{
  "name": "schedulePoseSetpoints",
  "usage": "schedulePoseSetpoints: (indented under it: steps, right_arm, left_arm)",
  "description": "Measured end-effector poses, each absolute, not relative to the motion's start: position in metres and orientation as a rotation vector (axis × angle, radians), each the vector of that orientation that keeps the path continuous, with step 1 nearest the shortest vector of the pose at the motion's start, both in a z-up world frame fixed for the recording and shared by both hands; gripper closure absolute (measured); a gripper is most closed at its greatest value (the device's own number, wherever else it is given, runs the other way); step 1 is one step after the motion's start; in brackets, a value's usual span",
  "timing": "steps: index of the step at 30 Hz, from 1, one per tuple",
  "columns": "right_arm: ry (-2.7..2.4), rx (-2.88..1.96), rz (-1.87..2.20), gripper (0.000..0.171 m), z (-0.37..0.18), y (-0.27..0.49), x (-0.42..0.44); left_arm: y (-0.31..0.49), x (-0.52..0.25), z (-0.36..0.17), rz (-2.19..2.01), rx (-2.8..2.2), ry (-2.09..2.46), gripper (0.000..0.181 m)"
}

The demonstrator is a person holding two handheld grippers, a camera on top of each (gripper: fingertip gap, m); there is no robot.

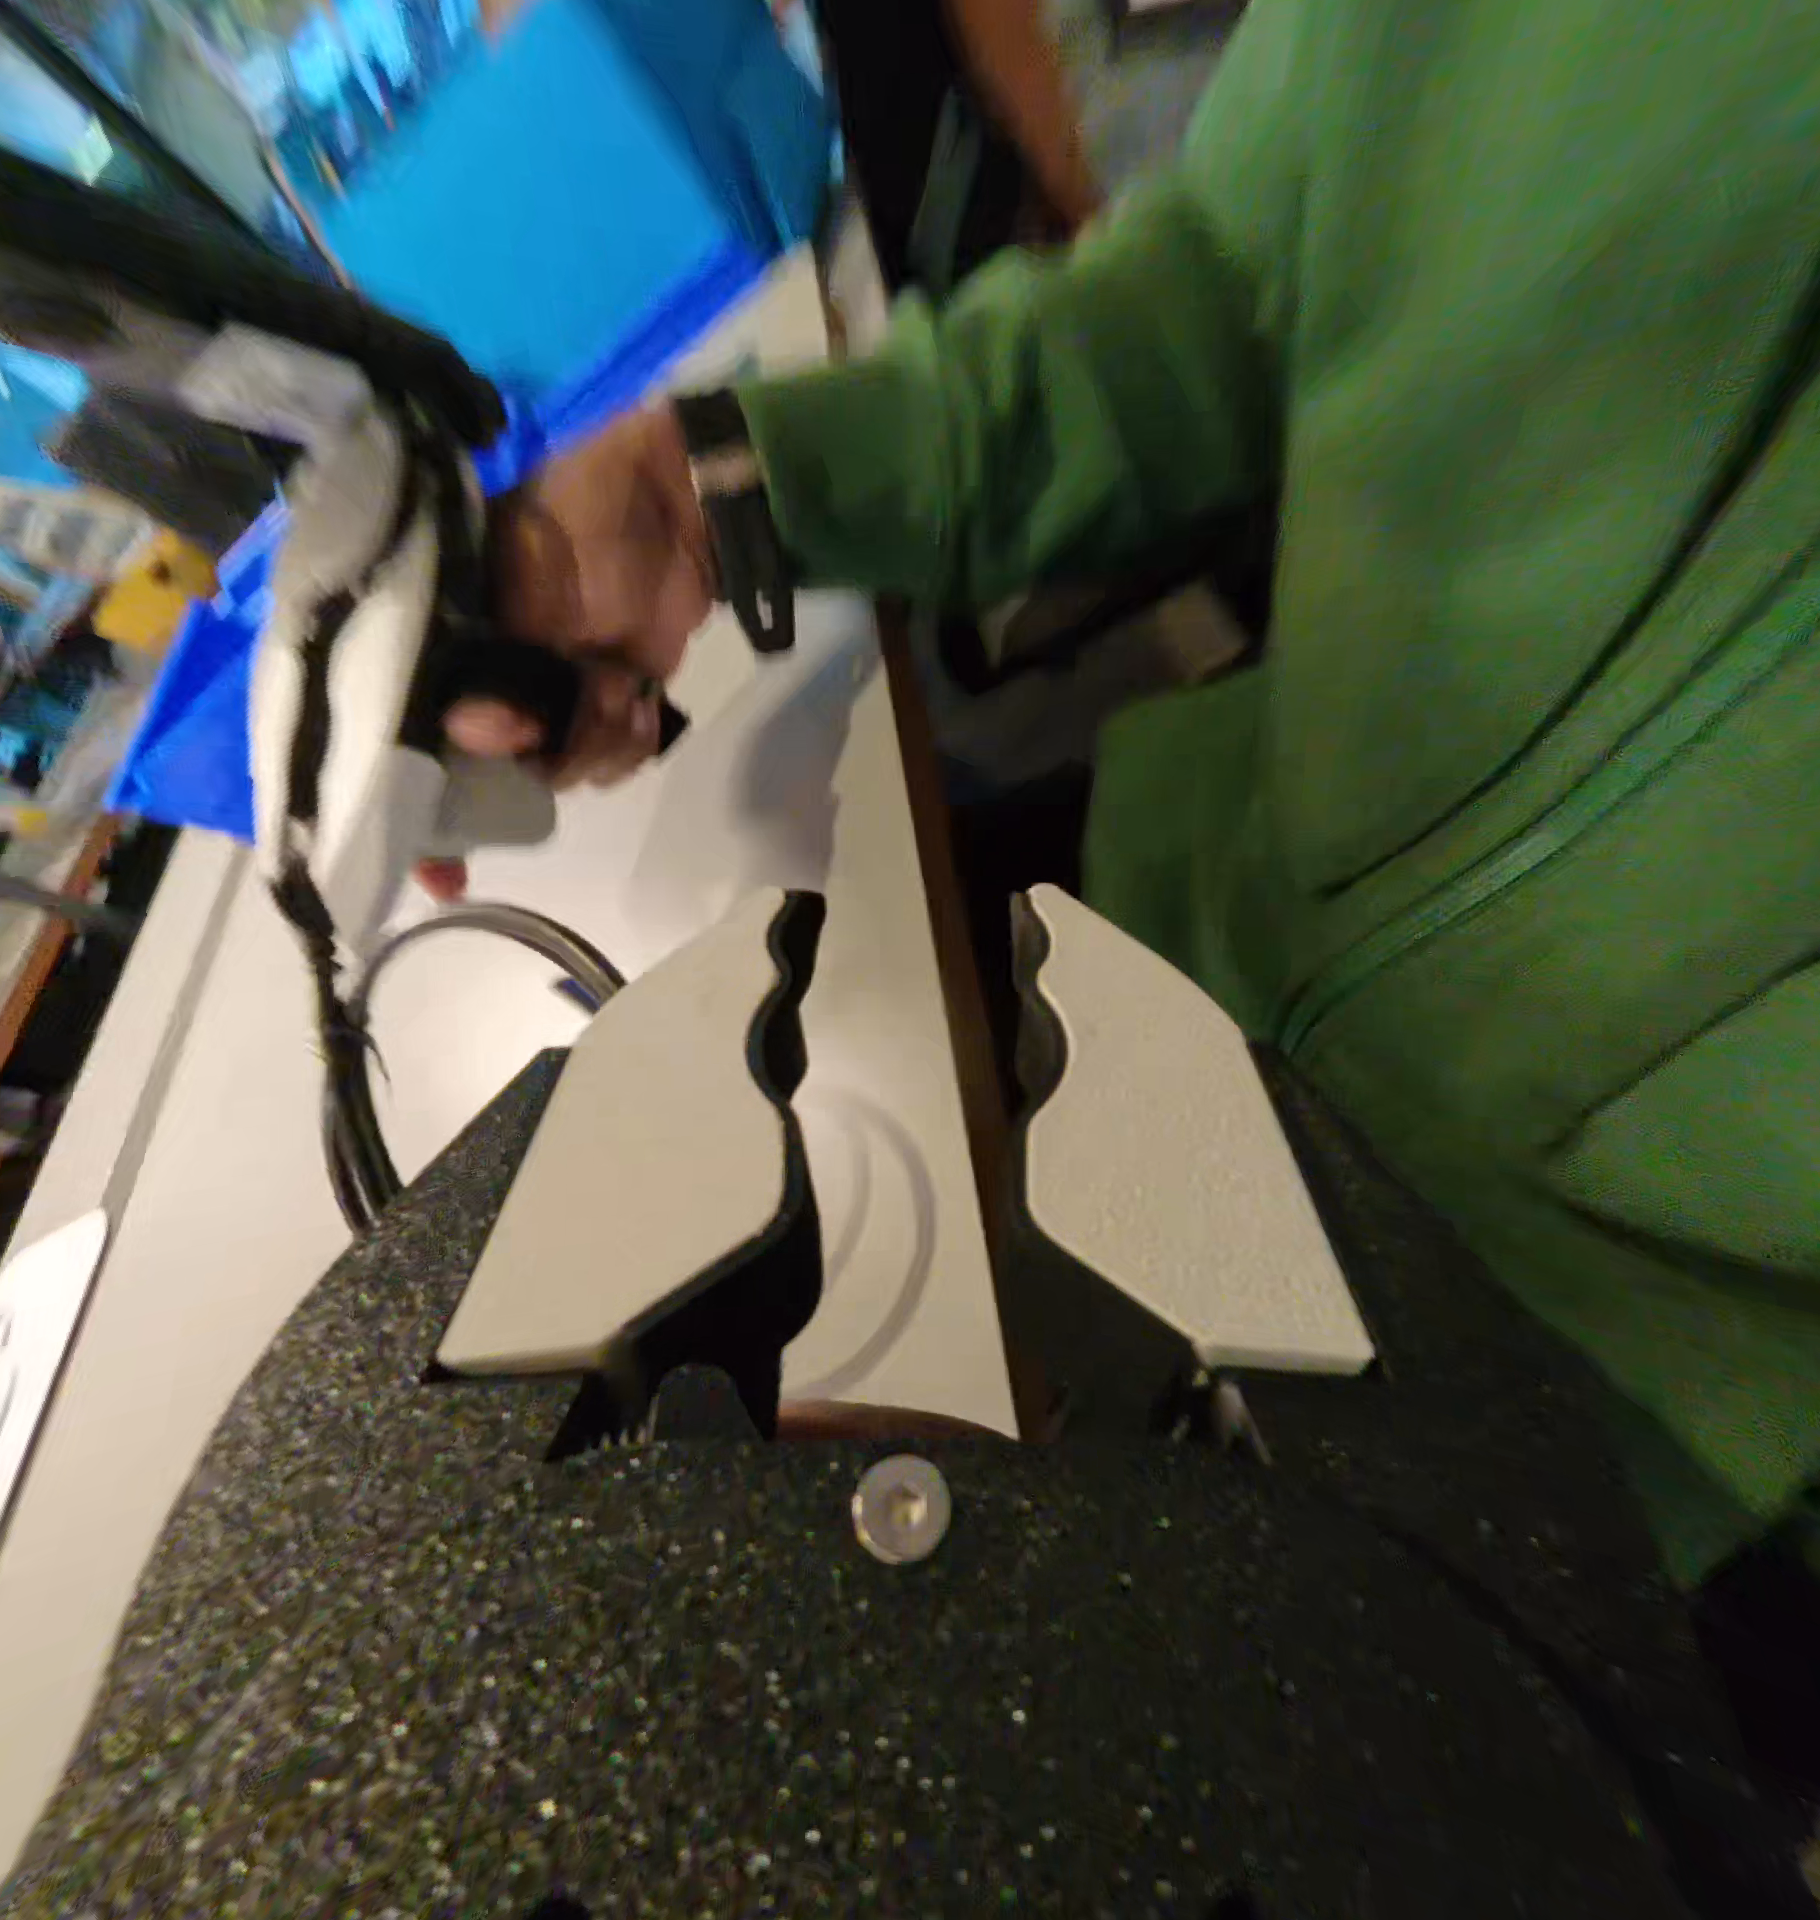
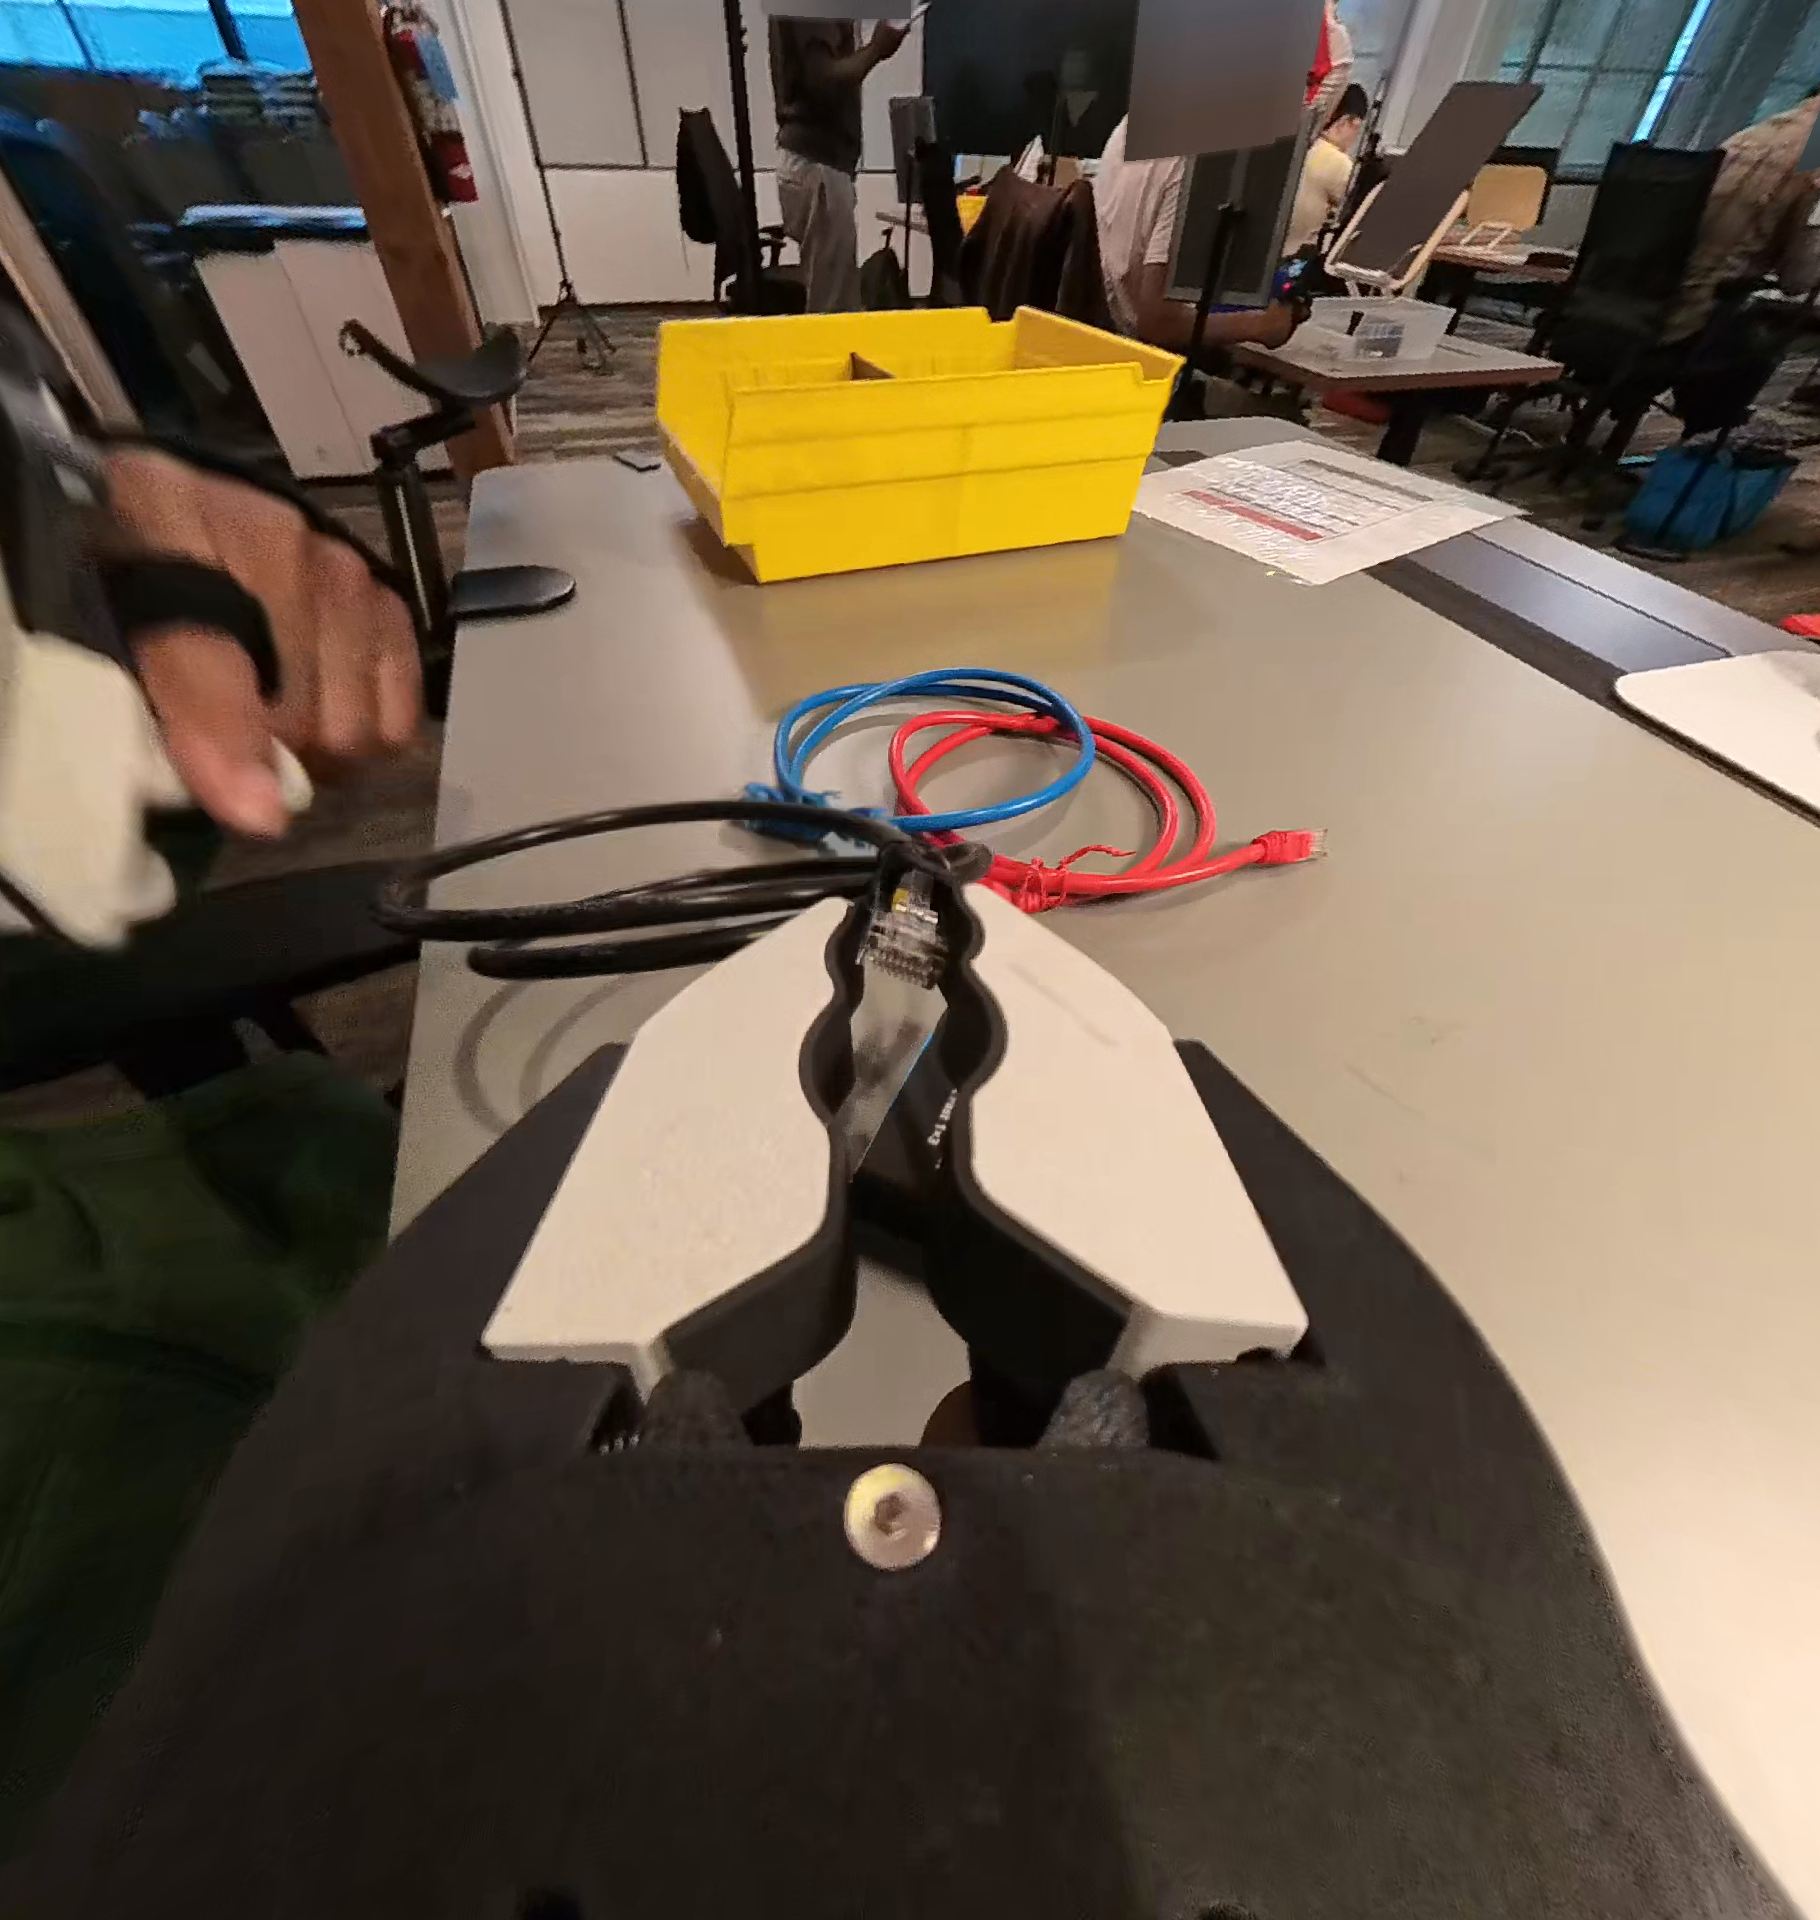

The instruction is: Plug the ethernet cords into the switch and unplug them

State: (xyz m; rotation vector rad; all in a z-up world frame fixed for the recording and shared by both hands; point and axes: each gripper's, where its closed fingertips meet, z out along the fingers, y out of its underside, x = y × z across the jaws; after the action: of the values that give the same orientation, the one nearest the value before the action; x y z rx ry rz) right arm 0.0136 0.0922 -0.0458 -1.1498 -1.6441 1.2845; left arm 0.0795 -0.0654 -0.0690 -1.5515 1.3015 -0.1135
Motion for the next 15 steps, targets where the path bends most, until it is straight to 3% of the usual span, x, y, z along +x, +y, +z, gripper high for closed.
schedulePoseSetpoints:
  steps: [1,6,10,15]
  right_arm:
    - [-1.664,-1.133,1.284,0.158,-0.047,0.090,0.015]
    - [-1.772,-1.006,1.350,0.158,-0.049,0.063,0.020]
    - [-1.900,-0.851,1.366,0.158,-0.057,0.032,0.025]
    - [-1.998,-0.698,1.361,0.158,-0.066,0.007,0.029]
  left_arm:
    - [-0.075,0.081,-0.053,-0.169,-1.488,1.269,0.145]
    - [-0.047,0.044,0.005,-0.207,-1.410,0.826,0.149]
    - [0.006,0.011,-0.020,-0.039,-1.608,0.587,0.138]
    - [0.020,0.029,-0.058,-0.185,-1.708,0.642,0.133]
